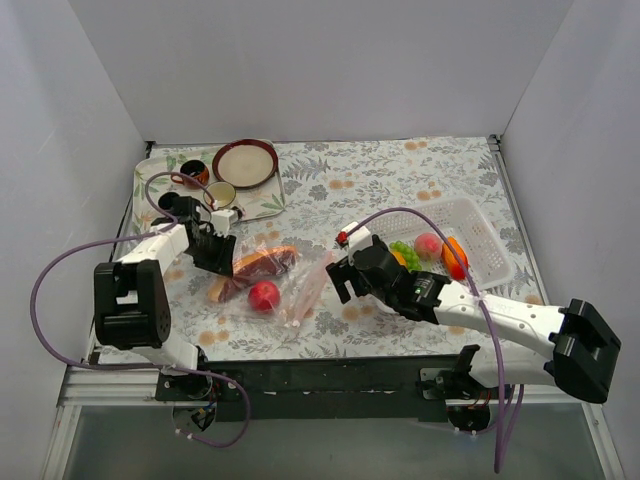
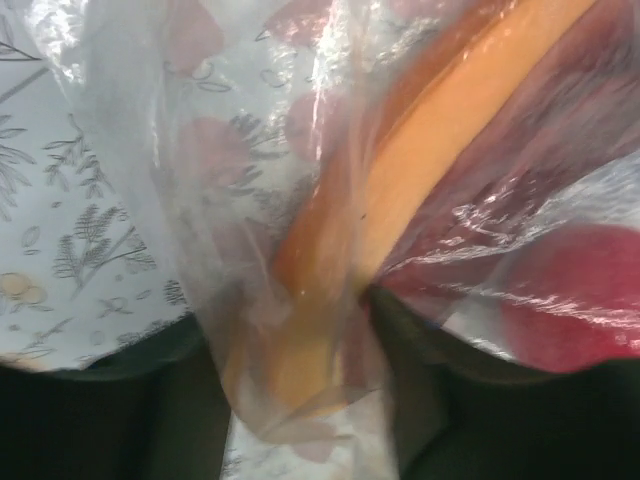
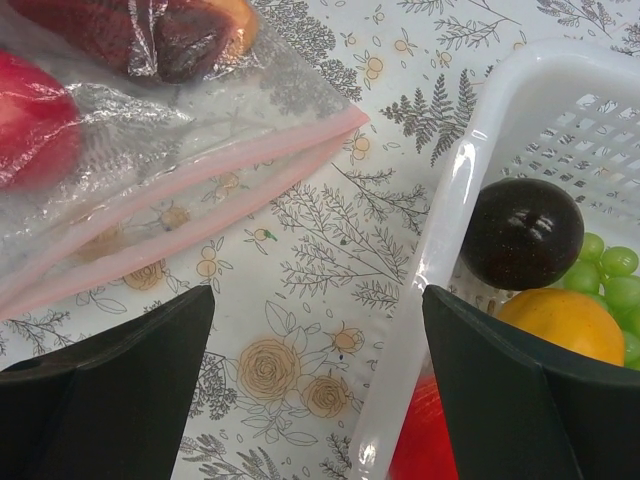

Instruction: Open the zip-top bag and remove the fake food

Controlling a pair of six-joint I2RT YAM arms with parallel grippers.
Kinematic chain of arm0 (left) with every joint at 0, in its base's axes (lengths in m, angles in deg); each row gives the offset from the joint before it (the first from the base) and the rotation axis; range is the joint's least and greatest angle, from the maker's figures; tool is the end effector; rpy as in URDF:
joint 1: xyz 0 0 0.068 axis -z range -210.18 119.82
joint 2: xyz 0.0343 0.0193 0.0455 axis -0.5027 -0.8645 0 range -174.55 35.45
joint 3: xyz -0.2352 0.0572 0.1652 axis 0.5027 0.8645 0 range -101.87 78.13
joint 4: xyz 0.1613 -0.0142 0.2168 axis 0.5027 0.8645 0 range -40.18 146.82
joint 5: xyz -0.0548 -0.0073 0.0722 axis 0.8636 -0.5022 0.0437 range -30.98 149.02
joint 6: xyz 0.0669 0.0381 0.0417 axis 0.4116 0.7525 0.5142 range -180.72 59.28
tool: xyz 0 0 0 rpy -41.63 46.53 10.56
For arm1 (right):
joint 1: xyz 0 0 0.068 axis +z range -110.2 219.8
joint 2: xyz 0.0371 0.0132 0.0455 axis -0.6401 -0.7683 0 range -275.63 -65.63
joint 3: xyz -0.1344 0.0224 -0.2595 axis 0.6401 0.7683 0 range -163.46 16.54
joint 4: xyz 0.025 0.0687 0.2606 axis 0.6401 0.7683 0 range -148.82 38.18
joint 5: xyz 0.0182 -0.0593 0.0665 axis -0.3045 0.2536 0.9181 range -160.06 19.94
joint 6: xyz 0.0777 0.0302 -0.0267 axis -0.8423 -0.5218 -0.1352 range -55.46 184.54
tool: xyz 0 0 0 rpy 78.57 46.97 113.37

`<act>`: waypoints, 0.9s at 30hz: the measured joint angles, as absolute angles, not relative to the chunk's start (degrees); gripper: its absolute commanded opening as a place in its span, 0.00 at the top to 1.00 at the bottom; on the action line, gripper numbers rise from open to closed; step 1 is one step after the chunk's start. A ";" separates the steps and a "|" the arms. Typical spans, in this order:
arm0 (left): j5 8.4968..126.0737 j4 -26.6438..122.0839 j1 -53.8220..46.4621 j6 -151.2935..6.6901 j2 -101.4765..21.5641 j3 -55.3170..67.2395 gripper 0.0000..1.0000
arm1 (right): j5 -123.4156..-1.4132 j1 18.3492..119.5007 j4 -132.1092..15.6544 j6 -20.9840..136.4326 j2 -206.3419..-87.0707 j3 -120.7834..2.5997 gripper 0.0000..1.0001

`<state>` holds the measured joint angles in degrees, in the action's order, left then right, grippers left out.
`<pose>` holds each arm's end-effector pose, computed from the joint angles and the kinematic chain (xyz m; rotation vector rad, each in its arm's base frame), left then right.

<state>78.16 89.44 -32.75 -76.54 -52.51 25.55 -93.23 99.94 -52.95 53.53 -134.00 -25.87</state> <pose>0.2913 -0.0123 0.1573 -0.3965 2.8483 -0.5250 0.1729 0.2397 0.2441 -0.6489 1.9904 0.3263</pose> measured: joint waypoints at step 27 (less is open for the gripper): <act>99.23 118.97 -28.00 -77.10 -56.34 -1.13 1.00 | -87.73 100.68 -59.38 52.03 -141.11 -23.90 0.16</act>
<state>99.23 118.97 -28.00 -77.10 -56.34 -1.13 -87.73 100.68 -59.38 52.03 -141.11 -23.90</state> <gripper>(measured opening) 0.010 0.841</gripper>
